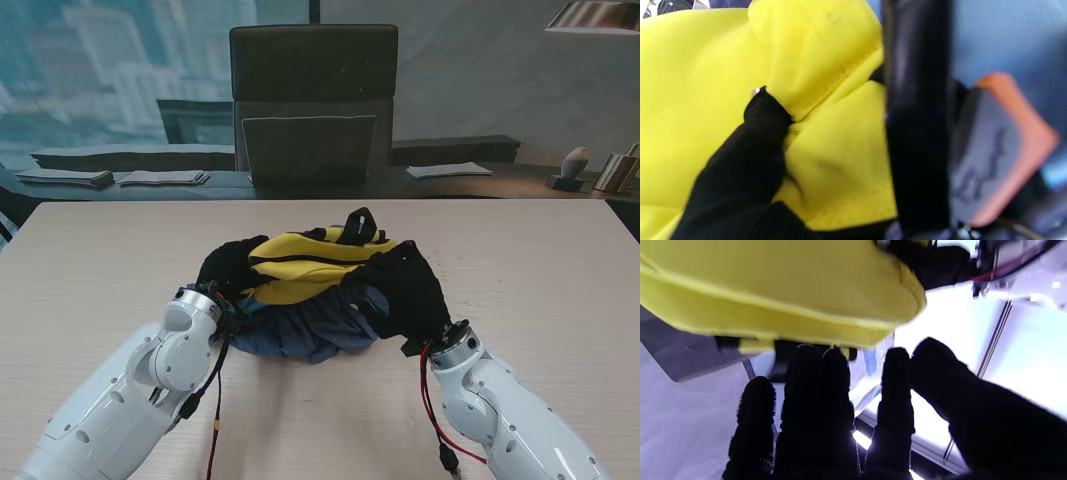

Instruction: Fit a rain cover over a backpack

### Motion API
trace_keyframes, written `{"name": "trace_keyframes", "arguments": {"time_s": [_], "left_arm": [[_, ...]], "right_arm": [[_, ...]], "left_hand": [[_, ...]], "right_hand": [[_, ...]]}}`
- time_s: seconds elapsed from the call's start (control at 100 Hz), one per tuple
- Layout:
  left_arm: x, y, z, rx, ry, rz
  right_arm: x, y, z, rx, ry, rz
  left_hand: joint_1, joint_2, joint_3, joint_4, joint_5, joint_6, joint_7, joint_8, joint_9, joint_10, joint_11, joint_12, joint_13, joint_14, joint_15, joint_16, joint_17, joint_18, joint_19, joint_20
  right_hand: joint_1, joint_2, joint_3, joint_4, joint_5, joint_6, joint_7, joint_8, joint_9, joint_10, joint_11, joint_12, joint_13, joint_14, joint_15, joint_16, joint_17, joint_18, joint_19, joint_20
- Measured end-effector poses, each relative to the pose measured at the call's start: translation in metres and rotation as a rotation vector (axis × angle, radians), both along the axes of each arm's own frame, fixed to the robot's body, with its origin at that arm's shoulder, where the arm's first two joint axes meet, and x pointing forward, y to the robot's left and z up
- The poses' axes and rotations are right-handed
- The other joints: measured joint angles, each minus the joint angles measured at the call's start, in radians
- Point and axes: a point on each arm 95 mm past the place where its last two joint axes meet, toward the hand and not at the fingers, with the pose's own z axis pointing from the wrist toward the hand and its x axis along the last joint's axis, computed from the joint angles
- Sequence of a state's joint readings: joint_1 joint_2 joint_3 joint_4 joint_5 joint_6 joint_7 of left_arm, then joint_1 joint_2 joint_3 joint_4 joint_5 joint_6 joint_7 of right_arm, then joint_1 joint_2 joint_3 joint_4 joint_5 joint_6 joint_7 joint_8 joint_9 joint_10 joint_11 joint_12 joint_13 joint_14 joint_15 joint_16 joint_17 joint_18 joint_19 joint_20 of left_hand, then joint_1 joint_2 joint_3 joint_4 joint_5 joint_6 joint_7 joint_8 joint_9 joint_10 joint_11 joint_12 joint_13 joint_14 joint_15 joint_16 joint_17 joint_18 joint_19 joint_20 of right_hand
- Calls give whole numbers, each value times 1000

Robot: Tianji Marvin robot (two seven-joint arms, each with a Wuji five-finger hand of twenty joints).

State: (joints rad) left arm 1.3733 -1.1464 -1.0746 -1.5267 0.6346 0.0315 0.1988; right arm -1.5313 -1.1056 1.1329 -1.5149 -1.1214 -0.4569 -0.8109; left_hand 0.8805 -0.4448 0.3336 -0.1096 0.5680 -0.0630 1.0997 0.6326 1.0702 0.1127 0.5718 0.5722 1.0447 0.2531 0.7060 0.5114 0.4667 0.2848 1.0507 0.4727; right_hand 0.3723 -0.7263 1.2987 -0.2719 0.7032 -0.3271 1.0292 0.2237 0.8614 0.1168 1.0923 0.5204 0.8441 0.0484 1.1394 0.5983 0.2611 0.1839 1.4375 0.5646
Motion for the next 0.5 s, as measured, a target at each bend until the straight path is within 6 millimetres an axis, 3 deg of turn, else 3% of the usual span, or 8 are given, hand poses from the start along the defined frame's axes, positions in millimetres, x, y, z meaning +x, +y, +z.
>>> {"name": "trace_keyframes", "arguments": {"time_s": [0.08,0.18,0.28,0.33,0.39,0.5], "left_arm": [[1,2,3,-4,-12,8],[1,5,7,-7,-21,16],[1,7,9,-47,-19,29],[1,7,10,-64,-17,32],[1,7,11,-68,-19,32],[1,7,12,-69,-20,31]], "right_arm": [[6,-1,-15,-70,45,-5],[14,3,-28,-215,154,3],[23,7,-38,-304,287,-26],[27,9,-42,-295,354,-44],[29,15,-45,-290,435,-42],[29,35,-49,-365,545,1]], "left_hand": [[2,0,0,0,0,0,2,-1,1,0,9,0,1,2,0,0,3,0,0,0],[6,0,0,0,0,0,2,-2,4,0,18,1,2,4,0,0,5,-1,0,0],[17,0,0,0,1,15,2,-4,14,0,33,2,10,11,0,0,11,-1,0,0],[25,0,0,0,1,26,2,-5,15,0,43,3,12,11,0,0,17,-1,0,0],[26,0,0,0,1,30,2,-9,26,0,50,4,22,11,0,0,29,-1,0,0],[27,0,1,0,1,37,2,-15,28,0,58,13,24,11,0,0,36,-1,0,-8]], "right_hand": [[11,-33,10,-13,134,6,21,-36,71,-2,-31,-7,60,12,-2,-28,47,22,1,-3],[32,-47,18,-13,157,18,-33,-59,93,-3,-88,-12,68,15,-51,-50,59,32,0,-3],[34,-7,18,-11,103,23,-210,-47,93,-3,-136,-6,68,25,-84,-52,60,40,-17,-4],[39,36,18,68,55,25,-322,-7,107,1,-149,-5,68,37,-94,-53,60,49,-27,-4],[41,59,18,109,-16,26,-374,24,107,15,-152,-2,65,55,-94,-50,60,62,-29,-3],[41,88,15,110,-146,24,-403,30,107,20,-160,8,56,62,-94,-46,60,67,-40,10]]}}
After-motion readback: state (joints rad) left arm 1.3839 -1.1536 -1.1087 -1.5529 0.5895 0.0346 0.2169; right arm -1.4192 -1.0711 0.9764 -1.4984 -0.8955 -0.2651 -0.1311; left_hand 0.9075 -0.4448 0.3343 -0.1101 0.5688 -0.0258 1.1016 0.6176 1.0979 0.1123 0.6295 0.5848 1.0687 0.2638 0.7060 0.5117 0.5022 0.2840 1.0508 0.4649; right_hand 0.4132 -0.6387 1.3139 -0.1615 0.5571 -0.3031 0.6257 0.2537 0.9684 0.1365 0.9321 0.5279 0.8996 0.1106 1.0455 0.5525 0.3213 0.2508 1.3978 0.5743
